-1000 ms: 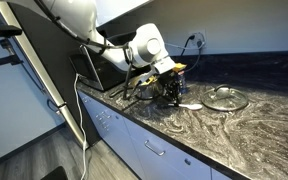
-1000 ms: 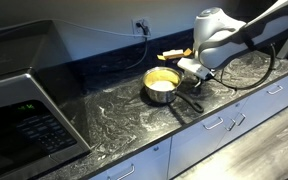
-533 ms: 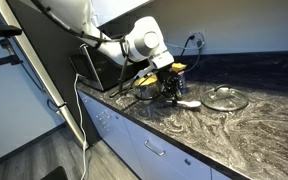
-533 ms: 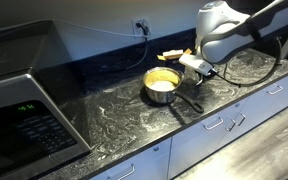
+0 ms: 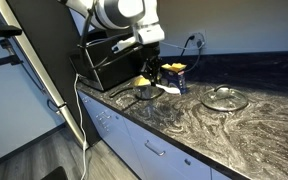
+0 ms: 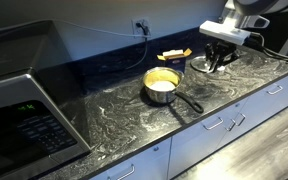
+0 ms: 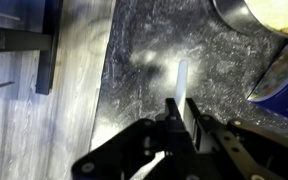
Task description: Pick up the spoon, stir in the pot to mix the objects, put the spoon back on the table and then, pick up the lid and close the pot
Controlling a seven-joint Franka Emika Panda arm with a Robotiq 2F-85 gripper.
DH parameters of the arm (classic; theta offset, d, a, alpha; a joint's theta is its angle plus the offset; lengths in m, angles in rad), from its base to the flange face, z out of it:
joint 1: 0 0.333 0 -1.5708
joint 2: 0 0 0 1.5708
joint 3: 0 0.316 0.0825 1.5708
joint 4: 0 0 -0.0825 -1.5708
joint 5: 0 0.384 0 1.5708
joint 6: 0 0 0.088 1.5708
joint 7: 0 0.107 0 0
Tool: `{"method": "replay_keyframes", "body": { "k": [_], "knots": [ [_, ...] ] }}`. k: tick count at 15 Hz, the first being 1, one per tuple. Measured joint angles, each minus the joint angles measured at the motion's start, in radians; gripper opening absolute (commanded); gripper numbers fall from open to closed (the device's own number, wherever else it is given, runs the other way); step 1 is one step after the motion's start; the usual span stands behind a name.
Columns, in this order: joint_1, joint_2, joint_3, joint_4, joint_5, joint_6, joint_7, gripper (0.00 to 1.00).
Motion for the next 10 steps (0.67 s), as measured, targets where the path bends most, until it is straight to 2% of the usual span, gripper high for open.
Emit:
{"method": "replay_keyframes", "body": {
  "k": [4, 8, 9, 10],
  "knots": [
    [-0.017, -0.118, 0.037, -0.082, 0.29, -0.001, -0.139, 0.03],
    [-0.016, -0.157, 0.063, -0.116, 0.598, -0.001, -0.254, 0.03],
    [-0.014, -0.156, 0.068, -0.117, 0.675, -0.001, -0.288, 0.12],
    [-0.012, -0.155, 0.07, -0.117, 0.688, -0.001, -0.3, 0.12]
  ]
}}
